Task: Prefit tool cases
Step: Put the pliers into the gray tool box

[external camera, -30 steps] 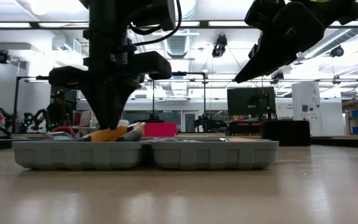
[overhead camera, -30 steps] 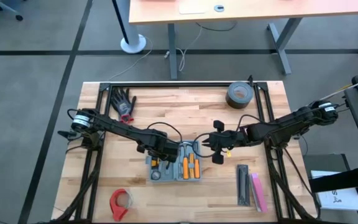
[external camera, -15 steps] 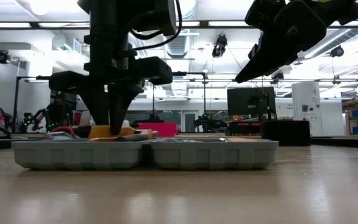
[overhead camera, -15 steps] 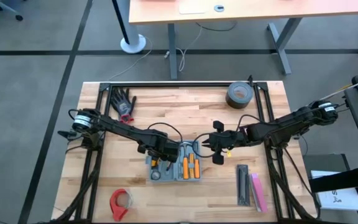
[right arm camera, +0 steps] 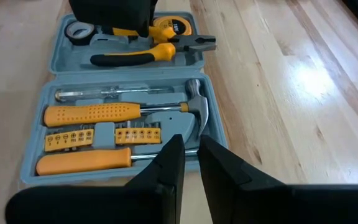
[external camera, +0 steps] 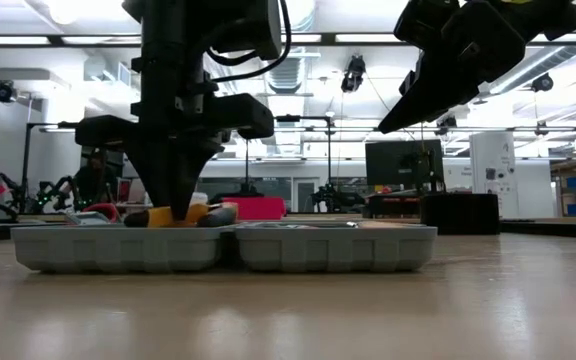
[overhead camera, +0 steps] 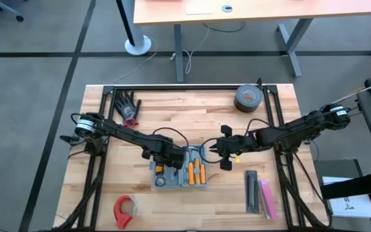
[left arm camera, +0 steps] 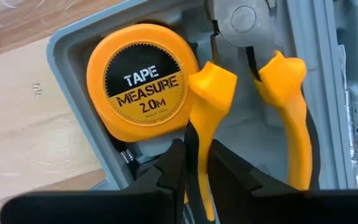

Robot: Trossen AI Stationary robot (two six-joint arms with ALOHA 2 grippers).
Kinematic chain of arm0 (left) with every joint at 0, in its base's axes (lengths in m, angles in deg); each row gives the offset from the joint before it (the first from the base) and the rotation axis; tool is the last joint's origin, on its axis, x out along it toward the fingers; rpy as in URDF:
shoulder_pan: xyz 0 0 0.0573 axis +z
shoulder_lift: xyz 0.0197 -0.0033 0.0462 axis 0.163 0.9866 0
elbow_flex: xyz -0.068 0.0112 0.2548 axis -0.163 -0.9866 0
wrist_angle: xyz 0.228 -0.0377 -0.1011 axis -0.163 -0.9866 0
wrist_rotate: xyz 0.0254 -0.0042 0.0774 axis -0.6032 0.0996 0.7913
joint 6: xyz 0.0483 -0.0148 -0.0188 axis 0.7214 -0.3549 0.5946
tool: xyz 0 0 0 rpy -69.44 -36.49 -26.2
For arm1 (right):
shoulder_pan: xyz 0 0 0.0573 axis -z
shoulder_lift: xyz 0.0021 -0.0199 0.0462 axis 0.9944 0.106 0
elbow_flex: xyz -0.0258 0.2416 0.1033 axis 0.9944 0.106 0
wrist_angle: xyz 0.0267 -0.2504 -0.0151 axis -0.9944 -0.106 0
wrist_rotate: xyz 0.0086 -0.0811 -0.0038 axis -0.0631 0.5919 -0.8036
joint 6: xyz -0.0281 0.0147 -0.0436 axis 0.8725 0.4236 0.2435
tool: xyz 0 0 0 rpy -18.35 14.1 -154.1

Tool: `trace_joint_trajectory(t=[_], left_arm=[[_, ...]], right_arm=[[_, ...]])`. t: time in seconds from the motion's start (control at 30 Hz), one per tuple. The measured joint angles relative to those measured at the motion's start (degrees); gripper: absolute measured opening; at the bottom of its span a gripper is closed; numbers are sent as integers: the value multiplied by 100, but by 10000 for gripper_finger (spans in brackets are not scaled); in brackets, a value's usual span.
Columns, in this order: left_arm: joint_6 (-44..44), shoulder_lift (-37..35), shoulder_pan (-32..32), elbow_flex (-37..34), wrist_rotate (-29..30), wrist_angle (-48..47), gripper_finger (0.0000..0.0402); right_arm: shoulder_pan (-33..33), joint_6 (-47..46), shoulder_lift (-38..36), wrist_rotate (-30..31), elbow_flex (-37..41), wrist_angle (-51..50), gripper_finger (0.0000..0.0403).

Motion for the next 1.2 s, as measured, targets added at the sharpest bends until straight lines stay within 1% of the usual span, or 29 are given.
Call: trace_joint_trajectory(t=[0.33,0.57,0.7,1.0,1.2], left_arm=[[12,0,-26,24,-74,0,49],[-53,-2,-28,290,-184,-207,48],[-365,-4,-80,408,-283,-237,48],[-1237,4,-499,435,-498,-247,47],[-1318,227,-581,437,-700,40,47]], right_arm=[[0,9,0,2,0,0,32],[0,9,0,2,0,-2,32],[0,42,0,2,0,0,32],[0,109,0,3,0,0,32],[0,138,0,2,0,50,32]])
